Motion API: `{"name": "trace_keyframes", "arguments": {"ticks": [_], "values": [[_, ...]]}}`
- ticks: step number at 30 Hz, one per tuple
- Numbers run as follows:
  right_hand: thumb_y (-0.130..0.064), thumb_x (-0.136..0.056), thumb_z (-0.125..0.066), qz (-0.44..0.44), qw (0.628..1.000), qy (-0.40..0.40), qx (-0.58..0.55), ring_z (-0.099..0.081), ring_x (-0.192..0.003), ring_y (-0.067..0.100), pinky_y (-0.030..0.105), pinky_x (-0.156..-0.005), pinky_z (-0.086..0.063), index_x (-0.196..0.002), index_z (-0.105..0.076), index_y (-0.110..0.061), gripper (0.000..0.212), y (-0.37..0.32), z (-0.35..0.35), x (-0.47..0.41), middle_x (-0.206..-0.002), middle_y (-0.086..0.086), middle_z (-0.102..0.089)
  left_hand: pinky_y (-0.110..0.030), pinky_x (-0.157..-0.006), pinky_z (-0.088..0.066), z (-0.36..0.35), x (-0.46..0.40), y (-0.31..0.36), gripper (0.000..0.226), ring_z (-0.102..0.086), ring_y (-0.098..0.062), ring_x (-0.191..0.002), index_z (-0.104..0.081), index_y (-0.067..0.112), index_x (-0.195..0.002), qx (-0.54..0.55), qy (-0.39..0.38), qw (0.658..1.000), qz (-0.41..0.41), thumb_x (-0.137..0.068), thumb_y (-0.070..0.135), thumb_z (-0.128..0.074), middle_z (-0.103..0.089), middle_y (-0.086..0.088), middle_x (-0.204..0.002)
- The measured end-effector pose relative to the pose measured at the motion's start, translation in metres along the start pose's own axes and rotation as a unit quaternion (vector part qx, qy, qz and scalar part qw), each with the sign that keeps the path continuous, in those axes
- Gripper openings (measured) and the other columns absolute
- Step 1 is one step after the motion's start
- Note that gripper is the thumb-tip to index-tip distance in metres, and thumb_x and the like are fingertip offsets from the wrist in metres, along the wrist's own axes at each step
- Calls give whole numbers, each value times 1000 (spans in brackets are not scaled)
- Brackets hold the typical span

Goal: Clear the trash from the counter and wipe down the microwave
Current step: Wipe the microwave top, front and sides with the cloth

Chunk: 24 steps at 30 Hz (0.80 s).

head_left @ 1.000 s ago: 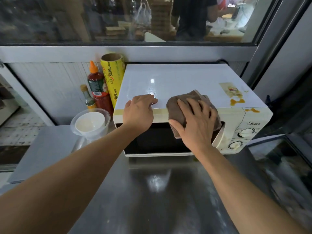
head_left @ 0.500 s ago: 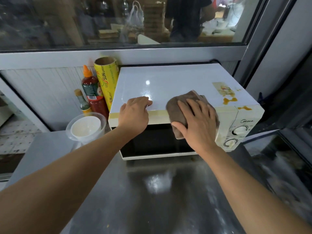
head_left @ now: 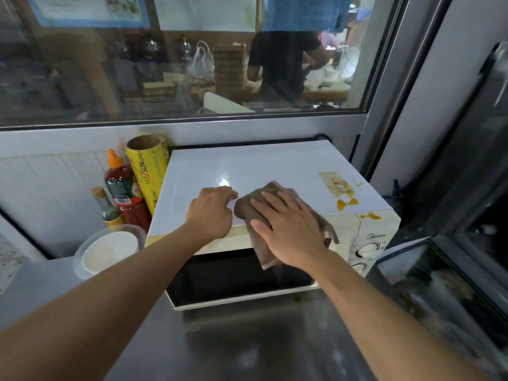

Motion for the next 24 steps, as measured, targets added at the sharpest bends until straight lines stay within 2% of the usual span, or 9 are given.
{"name": "trace_keyframes", "arguments": {"ticks": [4,7,11,14,15,17,19,21,24], "values": [[-52,-97,-18,-111,992,-56,-20,-4,-146,19,42,-119,-2,-148,-19,-35,54,73,-6,-11,-158,-7,-13,-38,-111,-31,-4,-11,2,52,-30,-22,-136,-45,17,-138,-4,-18,1000,17,-87,3,-42,-43,3,-145],[-52,-96,-17,-159,985,-69,16,-2,-146,24,45,-118,0,-148,-17,-33,56,87,-7,-17,-159,-5,-10,-36,-107,-29,-6,-15,4,51,-27,-21,-136,-44,19,-137,-8,-17,1000,10,-89,5,-41,-42,6,-144],[-47,-98,-17,-90,993,-82,-9,3,-146,26,47,-118,3,-150,-9,-31,55,20,-13,-31,-160,-3,0,-35,-103,-35,-6,-21,-4,50,-35,-22,-132,-51,22,-131,22,-11,1000,2,-86,3,-43,-48,5,-139],[-47,-98,-19,-51,994,-85,-34,5,-146,23,45,-118,5,-150,-10,-33,54,-5,-16,-40,-160,-6,-1,-23,-82,-41,-1,-20,-9,40,-53,-13,-105,-61,17,-114,95,-1,995,-11,-82,-2,-48,-60,2,-117],[-48,-98,-19,-57,994,-91,-36,5,-146,20,44,-118,6,-150,-11,-34,54,1,-17,-41,-159,-8,-1,-20,-83,-39,-1,-19,-11,40,-52,-12,-104,-61,16,-116,105,-11,994,-13,-83,-3,-48,-59,2,-119],[-50,-97,-17,-106,990,-93,-24,4,-146,18,42,-118,5,-150,-11,-36,55,27,-16,-39,-159,-10,-2,-19,-97,-36,-1,-18,-14,45,-48,-14,-120,-56,16,-128,85,-36,996,-22,-86,0,-48,-52,3,-135],[-51,-97,-15,-183,979,-90,-7,2,-146,20,44,-117,3,-149,-11,-35,55,57,-13,-34,-159,-9,-3,-27,-112,-29,-1,-21,-18,49,-36,-16,-135,-49,18,-136,45,-54,997,-29,-88,6,-47,-40,6,-148],[-50,-97,-15,-227,970,-89,7,1,-146,23,48,-116,0,-149,-12,-34,55,66,-13,-31,-159,-8,-3,-33,-115,-26,0,-25,-21,52,-30,-16,-140,-44,22,-139,30,-68,997,-19,-89,8,-45,-33,8,-151],[-46,-98,-14,-214,972,-93,10,1,-145,26,52,-116,1,-149,-10,-33,53,43,-15,-37,-159,-6,-1,-30,-109,-26,2,-32,-26,55,-33,-20,-136,-40,25,-141,35,-56,998,15,-89,9,-44,-34,6,-150]]}}
Point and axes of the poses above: each hand's wrist, its own x-axis away from the middle knuckle, its own z-axis out of the back of the hand, y = z × x, the point moved 8 cm from there along -x, towards the middle knuckle
